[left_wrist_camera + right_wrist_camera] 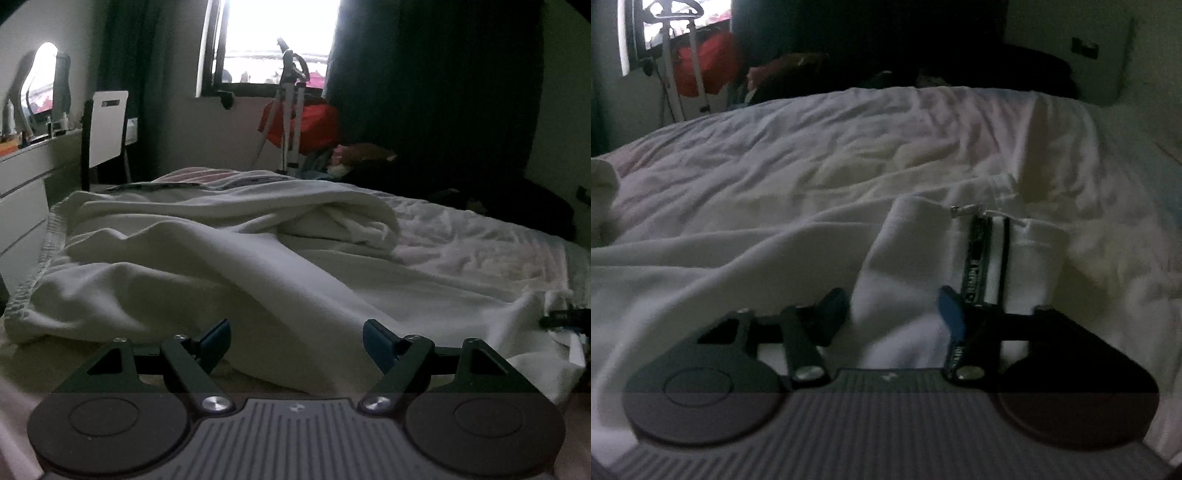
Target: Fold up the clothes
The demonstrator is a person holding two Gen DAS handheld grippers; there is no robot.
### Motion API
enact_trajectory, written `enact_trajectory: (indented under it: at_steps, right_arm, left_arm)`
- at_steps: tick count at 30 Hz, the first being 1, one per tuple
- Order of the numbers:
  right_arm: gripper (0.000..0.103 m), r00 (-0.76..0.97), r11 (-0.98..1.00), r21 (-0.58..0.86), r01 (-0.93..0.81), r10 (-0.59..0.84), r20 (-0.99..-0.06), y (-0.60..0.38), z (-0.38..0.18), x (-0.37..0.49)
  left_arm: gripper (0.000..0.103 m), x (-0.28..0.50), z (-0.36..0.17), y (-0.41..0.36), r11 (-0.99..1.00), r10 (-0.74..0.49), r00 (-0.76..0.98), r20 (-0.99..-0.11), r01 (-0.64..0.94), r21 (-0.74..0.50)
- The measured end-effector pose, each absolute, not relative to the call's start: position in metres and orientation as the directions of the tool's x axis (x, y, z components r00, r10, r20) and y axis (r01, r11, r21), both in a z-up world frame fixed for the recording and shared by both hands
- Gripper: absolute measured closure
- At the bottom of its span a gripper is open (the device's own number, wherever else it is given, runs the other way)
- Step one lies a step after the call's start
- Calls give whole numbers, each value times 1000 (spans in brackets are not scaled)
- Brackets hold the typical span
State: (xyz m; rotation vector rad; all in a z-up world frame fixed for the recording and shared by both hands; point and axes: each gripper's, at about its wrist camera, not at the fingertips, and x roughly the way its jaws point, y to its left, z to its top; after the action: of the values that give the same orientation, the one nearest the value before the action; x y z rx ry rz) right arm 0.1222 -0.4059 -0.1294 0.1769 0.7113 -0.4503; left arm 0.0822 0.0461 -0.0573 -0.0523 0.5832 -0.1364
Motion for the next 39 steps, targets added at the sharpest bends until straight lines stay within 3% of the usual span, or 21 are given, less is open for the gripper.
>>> enact_trajectory:
  at_steps: [3, 4, 11, 14, 17, 20, 26, 27, 28, 30, 33, 36, 39]
  right_arm:
    - [88, 683, 884, 45, 466, -327, -653, -412, -123, 119]
    - [93, 695, 879, 63, 473, -328, -639, -413, -119, 115]
    - [96, 771, 840, 193, 508, -343, -536, -426, -85, 90]
    - [96, 791, 761, 316, 567, -396, -466, -450, -66, 57]
    - [96, 781, 632, 470, 616, -413, -468, -478, -63, 17]
    - [96, 761, 470, 600, 647, -362, -538, -500, -78, -13]
    - [88, 750, 193, 725, 661, -183, -636, -519, -118, -43]
    - [72, 759, 172, 740, 650, -175, -627, -517, -120, -46]
    - [51, 769, 151, 754, 639, -168, -617, -514, -122, -49]
    - [29, 785, 123, 777, 617, -163, -598, -510, -124, -51]
    - [28, 795, 119, 787, 605, -159, -586, -503, -125, -47]
    - [29, 782, 144, 769, 622, -142, -607, -503, -130, -39]
    - [37, 756, 158, 740, 654, -167, -633, -507, -134, -30]
  left_arm:
    - [22, 89, -60, 48, 987, -160, 808, -567, 117, -112]
    - [22, 90, -60, 48, 987, -160, 806, -570, 117, -112]
    - [22, 93, -62, 51, 987, -160, 794, -587, 110, -120]
    - [22, 95, -62, 52, 986, -164, 788, -593, 107, -131]
    - [22, 96, -61, 53, 983, -177, 781, -599, 106, -152]
    - [22, 95, -60, 55, 979, -189, 774, -605, 98, -180]
    - [22, 94, -59, 69, 962, -218, 751, -623, 56, -269]
    - [22, 95, -60, 73, 957, -223, 747, -626, 45, -287]
    - [22, 96, -59, 79, 952, -228, 742, -630, 35, -303]
    - [21, 100, -55, 95, 941, -231, 736, -636, 3, -339]
    - [13, 107, -53, 136, 887, -245, 722, -647, -102, -450]
    - [13, 112, -67, 184, 766, -283, 685, -671, -259, -588]
    - [13, 109, -88, 230, 596, -273, 676, -685, -440, -671]
